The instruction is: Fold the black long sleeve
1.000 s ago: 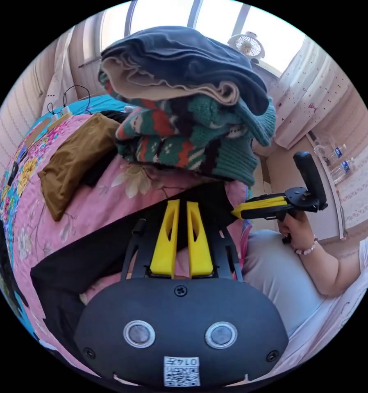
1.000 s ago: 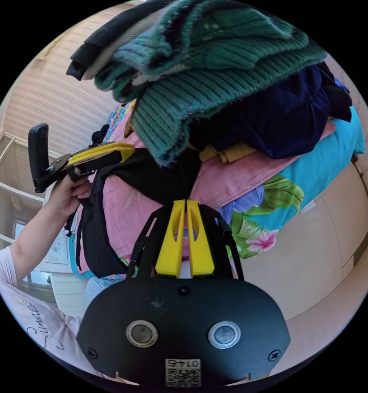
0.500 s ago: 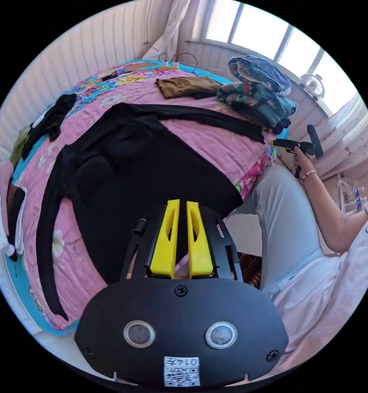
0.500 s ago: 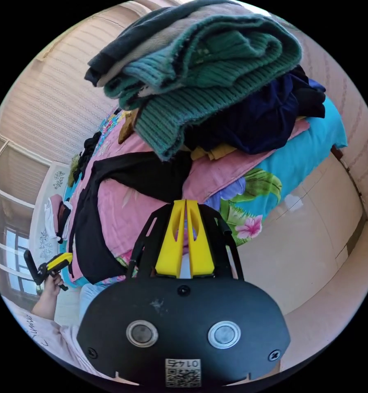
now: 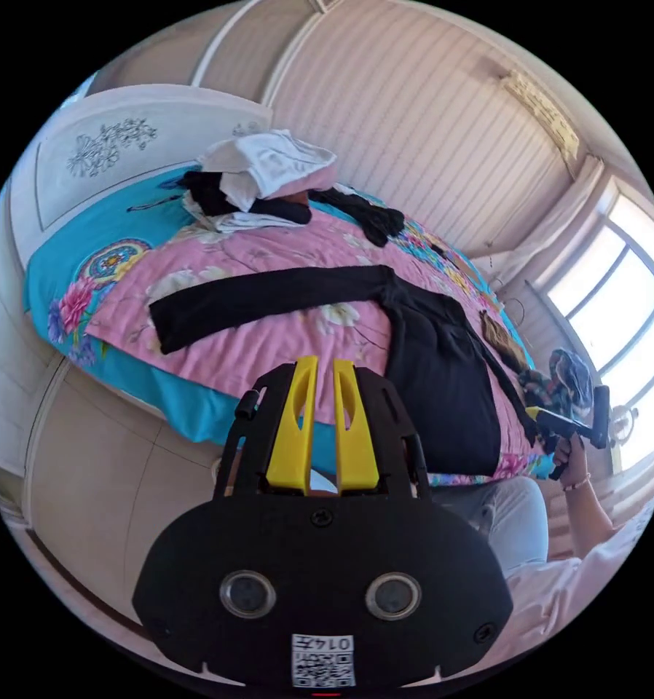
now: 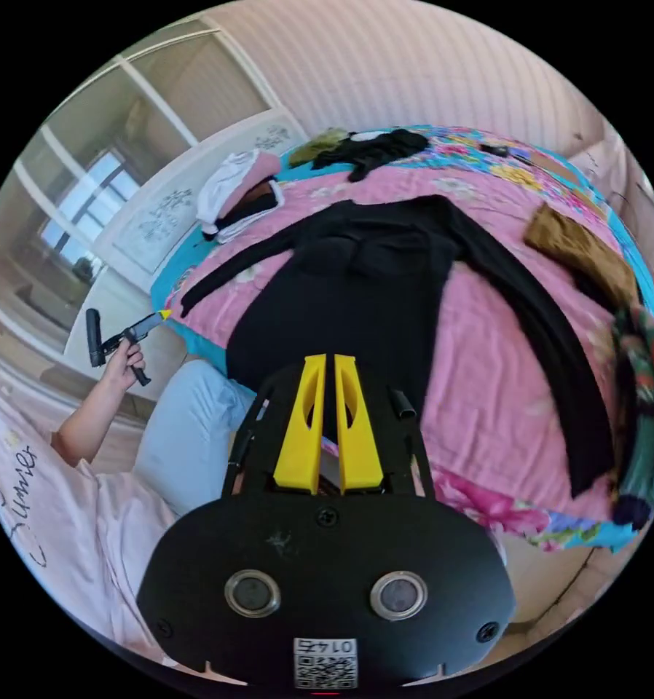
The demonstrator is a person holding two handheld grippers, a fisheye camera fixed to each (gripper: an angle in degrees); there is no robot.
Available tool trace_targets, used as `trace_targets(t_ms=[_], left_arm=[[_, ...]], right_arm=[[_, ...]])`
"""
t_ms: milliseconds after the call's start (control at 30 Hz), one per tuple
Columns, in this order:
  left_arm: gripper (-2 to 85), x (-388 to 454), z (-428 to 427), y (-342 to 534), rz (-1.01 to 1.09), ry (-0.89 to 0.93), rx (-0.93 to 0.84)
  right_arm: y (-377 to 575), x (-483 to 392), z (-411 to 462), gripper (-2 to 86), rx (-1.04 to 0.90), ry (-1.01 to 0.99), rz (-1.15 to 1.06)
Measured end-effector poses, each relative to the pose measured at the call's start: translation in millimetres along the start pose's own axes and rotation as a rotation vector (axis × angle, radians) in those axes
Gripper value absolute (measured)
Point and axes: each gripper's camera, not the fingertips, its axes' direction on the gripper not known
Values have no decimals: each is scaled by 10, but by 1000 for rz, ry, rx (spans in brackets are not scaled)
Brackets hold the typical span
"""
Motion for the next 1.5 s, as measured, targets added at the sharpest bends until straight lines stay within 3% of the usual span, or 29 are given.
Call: trace_targets(t_ms=[167, 367, 633, 867, 1033, 1200, 1500], left_arm=[[49, -981, -383, -135, -197, -75, 97], [63, -1771, -450, -297, -309, -70, 59], [66, -2263, -457, -434, -323, -69, 20], [33, -2381, -607, -413, -252, -108, 41], [-5, -2386, -713, -411, -224, -111, 22], [-10, -2233, -1003, -420, -185, -44, 50], [-10, -806, -1295, -406, 194, 391, 132]], right_arm=[[-1165, -1305, 993, 34, -173, -146, -350], [-2105, -2433, 1996, 59, -321, -199, -515], [-2566, -3654, 2941, 73, -420, -84, -722], [-2668, -4286, 3468, 71, -448, -94, -761], [-2620, -4354, 3647, 28, -465, 1, -763], [-2698, -4055, 3200, -4, -409, -161, -659], [-2079, -2241, 1338, -2, -19, -380, -222]])
